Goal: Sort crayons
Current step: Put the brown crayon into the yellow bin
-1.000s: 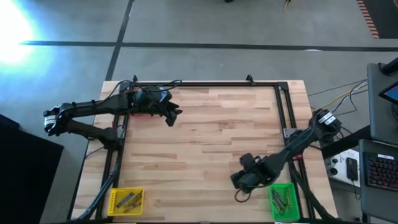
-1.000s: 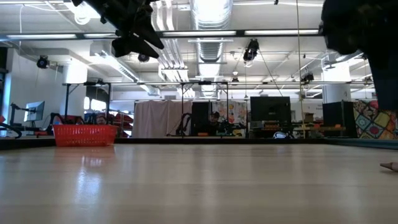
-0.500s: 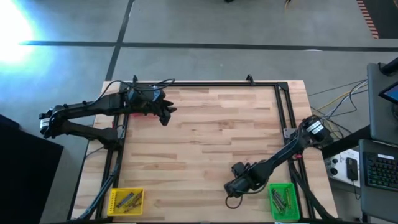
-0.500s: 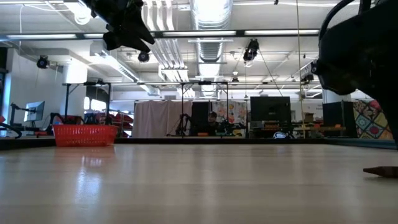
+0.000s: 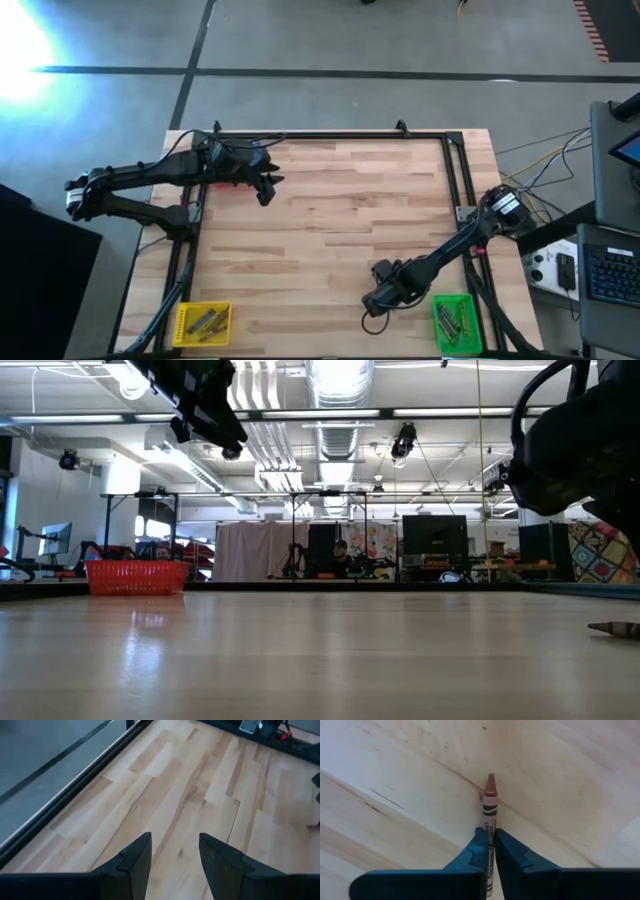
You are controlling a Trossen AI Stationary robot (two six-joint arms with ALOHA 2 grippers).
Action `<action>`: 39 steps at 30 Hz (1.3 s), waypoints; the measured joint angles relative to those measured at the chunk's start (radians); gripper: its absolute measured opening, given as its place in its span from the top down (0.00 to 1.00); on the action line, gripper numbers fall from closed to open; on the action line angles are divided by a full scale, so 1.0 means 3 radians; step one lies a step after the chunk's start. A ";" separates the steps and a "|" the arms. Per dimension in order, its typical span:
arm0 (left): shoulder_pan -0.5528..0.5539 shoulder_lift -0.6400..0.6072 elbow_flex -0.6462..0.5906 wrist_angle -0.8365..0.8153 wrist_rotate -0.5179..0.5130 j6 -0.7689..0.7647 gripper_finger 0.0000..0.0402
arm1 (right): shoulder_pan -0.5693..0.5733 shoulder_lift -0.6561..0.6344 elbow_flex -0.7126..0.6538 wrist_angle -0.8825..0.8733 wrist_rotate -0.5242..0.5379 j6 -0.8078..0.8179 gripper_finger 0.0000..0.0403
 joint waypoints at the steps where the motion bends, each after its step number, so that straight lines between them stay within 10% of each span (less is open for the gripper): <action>1: 0.0000 0.0004 0.0000 0.0001 0.0000 0.0042 0.63 | -0.0007 -0.0007 0.0004 0.0001 -0.0009 0.0016 0.96; 18: 0.0148 -0.0069 -0.0549 0.0945 0.1309 0.0384 0.73 | -0.0618 -0.0554 0.0276 0.0635 0.1719 -0.0504 0.98; 27: 0.0148 -0.0069 -0.1240 0.2381 0.2096 -0.0252 0.66 | -0.1044 -0.0557 0.0327 0.2035 0.1728 -0.1803 0.98; 39: 0.0146 -0.0070 -0.1469 0.2478 0.2173 -0.0293 0.43 | -0.1417 -0.0561 0.0380 0.2663 0.1687 -0.2522 0.98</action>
